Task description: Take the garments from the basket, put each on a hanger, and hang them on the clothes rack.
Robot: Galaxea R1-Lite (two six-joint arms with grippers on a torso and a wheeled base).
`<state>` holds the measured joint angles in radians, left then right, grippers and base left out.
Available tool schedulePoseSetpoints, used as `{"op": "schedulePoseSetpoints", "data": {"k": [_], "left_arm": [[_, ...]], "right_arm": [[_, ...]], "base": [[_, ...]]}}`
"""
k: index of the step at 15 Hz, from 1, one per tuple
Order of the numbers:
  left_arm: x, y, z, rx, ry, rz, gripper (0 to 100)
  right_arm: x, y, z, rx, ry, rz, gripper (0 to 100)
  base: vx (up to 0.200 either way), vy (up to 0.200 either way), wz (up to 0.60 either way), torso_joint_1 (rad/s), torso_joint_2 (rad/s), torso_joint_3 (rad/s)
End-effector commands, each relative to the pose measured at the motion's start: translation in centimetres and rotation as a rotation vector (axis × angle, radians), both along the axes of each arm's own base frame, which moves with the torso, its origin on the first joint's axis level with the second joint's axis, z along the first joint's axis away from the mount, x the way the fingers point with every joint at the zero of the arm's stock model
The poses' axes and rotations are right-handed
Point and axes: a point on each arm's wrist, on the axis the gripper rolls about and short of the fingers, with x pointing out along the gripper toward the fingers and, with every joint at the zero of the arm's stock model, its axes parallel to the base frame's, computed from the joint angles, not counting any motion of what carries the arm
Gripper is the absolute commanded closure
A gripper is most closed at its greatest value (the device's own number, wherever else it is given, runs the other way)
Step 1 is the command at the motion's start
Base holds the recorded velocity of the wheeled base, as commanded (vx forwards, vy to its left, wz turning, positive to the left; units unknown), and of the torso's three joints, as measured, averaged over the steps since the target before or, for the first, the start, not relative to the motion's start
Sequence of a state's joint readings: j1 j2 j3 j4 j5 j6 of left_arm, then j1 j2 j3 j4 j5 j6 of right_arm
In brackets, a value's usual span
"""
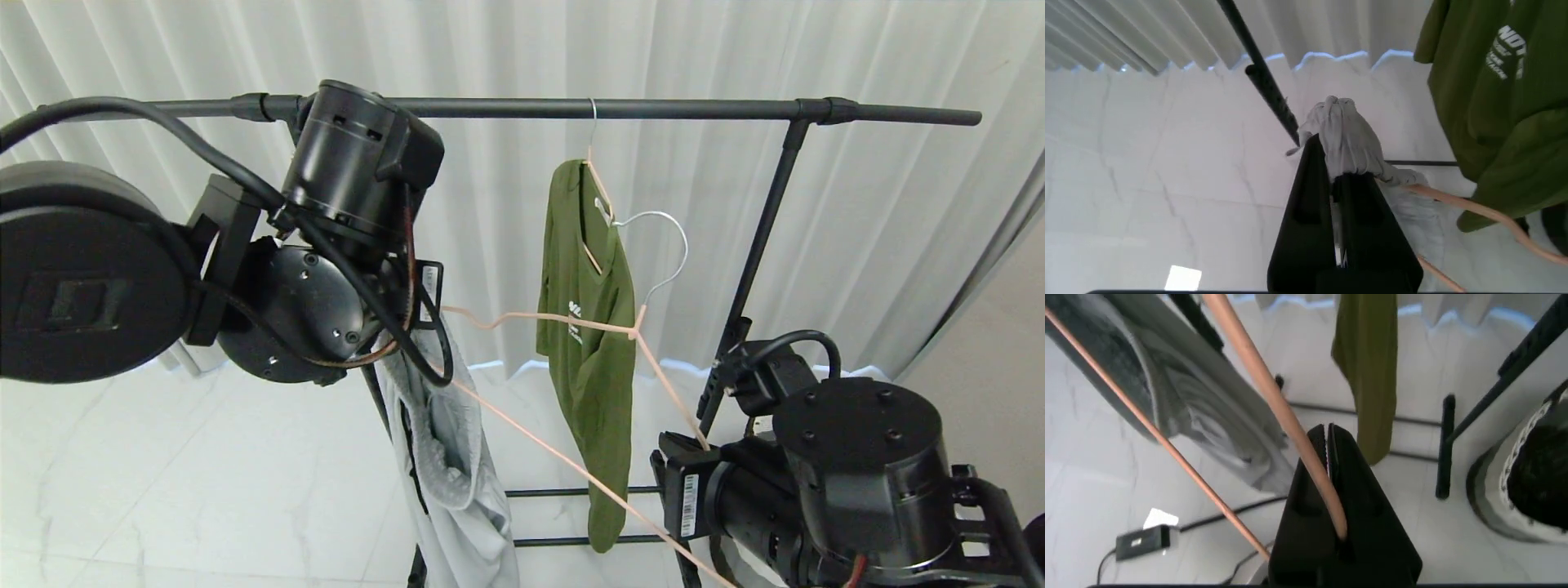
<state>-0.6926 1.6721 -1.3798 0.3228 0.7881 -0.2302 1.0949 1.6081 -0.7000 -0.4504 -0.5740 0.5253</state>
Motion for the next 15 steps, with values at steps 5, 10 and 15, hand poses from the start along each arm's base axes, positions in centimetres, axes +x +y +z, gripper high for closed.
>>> {"op": "schedulePoseSetpoints", "data": {"k": [5, 10, 15], "left_arm": [[2.3, -2.6, 0.8, -0.073, -0.046, 0.002, 100], [2.1, -2.6, 1.3, -0.083, -0.058, -0.002, 100], [1.8, -2.2, 0.9, -0.069, -0.043, 0.001, 100]], "right_arm": [[-3.0, 1.9, 0.3, 0.038, -0.032, 0.134, 100], [-3.4, 3.9, -1.7, 0.017, -0.021, 0.169, 100], [-0.1, 3.1, -2.4, 0.003, -0.028, 0.029, 100]], "base": [[0.000, 0.000, 0.00, 0.000, 0.00, 0.000], [0.000, 0.000, 0.00, 0.000, 0.00, 0.000], [0.000, 0.000, 0.00, 0.000, 0.00, 0.000]]}}
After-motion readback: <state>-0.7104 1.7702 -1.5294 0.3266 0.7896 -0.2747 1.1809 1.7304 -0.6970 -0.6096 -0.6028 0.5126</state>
